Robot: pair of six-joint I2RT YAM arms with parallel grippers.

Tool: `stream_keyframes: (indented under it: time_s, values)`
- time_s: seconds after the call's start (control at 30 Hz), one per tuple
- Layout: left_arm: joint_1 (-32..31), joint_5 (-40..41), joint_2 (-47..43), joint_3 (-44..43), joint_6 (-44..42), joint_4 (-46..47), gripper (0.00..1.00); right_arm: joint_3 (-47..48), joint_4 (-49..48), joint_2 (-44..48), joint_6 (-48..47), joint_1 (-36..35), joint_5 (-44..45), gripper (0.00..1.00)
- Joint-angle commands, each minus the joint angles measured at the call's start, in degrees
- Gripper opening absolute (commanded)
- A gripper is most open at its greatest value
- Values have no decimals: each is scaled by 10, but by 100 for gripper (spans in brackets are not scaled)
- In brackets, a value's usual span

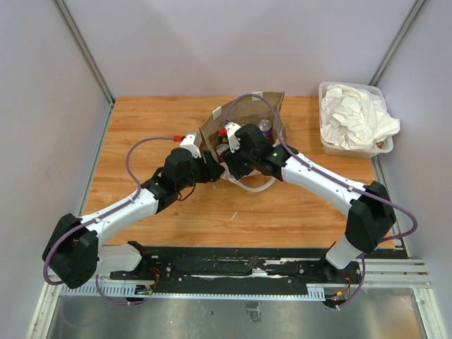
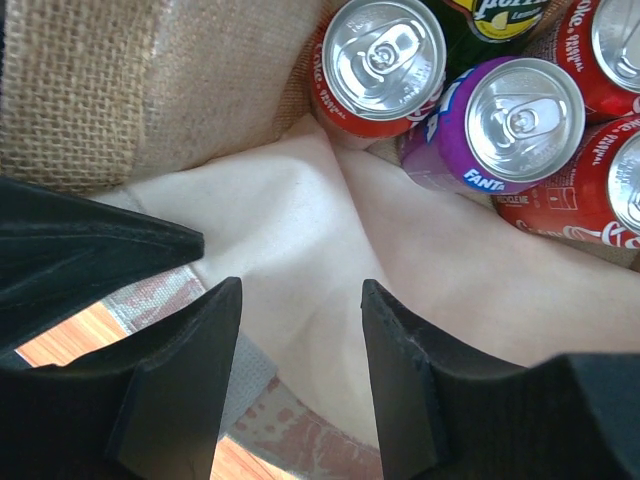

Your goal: Take the beverage out of the canvas bag

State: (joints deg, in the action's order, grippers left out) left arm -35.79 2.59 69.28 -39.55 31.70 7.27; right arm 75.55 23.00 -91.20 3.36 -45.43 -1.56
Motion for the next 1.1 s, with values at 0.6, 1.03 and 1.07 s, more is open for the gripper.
stream_keyframes:
  time_s: [0.6,1.03,1.07]
  values:
    - [-6,-14,3,30,-1,-34,72,8,9,-2,13,-12,-2,54]
    - [-6,-28,-78,74,66,-10,100,7,7,9,20,-12,-8,54]
    - [-6,-32,-78,81,75,2,100,3,4,12,22,-12,-9,54]
